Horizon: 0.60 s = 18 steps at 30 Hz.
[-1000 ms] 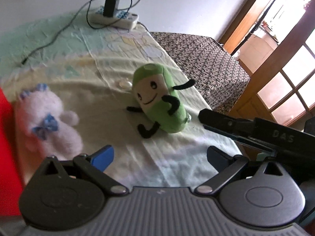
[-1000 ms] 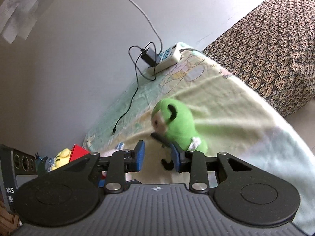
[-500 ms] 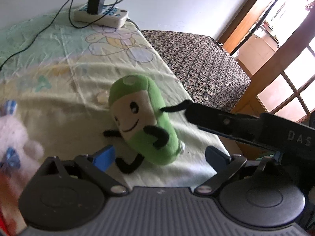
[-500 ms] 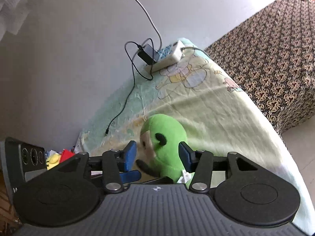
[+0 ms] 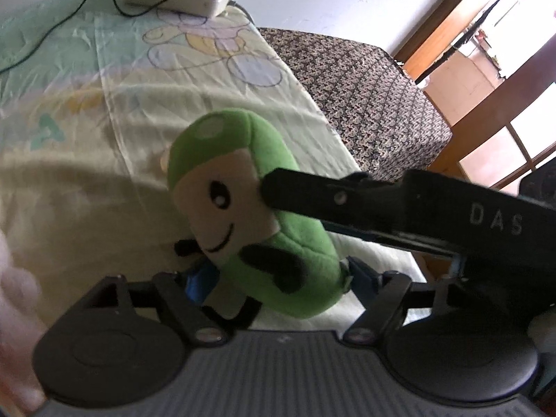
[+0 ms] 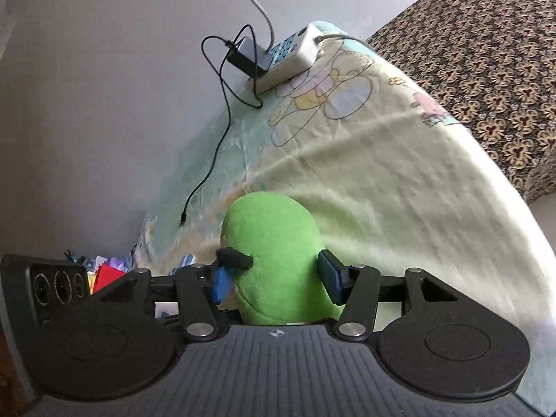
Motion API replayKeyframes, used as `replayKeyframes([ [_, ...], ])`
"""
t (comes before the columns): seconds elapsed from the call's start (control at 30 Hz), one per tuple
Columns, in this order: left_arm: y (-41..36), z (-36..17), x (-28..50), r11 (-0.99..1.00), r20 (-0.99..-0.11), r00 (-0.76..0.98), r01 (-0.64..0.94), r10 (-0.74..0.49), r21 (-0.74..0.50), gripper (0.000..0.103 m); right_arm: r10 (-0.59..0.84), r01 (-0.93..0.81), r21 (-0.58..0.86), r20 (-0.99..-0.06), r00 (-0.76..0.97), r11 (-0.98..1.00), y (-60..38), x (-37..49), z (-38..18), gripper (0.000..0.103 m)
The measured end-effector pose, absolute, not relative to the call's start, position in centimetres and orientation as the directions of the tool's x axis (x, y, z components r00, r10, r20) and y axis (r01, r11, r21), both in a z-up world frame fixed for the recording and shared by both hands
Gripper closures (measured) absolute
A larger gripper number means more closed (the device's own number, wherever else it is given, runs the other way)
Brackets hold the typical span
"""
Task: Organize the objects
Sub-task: 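Close the right gripper on the green plush, then lift the green plush with the right gripper and carry it over the red box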
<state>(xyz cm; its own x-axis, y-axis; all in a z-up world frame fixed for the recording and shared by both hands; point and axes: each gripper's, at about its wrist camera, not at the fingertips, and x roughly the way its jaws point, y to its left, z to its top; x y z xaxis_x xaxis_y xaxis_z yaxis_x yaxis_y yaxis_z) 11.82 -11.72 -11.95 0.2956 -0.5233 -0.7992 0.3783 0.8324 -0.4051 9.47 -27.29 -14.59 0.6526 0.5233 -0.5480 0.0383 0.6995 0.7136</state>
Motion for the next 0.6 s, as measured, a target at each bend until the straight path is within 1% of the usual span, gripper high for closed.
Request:
replayKeyframes([
  [0.27, -11.5, -11.4, 11.2, 0.830, -0.793, 0.302, 0.378, -0.529, -0.409, 0.027, 0.524, 0.013, 0.702, -0.543, 0.656, 0.712, -27.0, 8.7, -13.6, 0.051],
  [0.6, -10.8, -8.7, 8.3, 0.812, -0.763, 0.334, 0.420, -0.553, -0.405, 0.027, 0.511, -0.038, 0.684, -0.505, 0.696, 0.728, -25.8, 5.0, -10.6, 0.051],
])
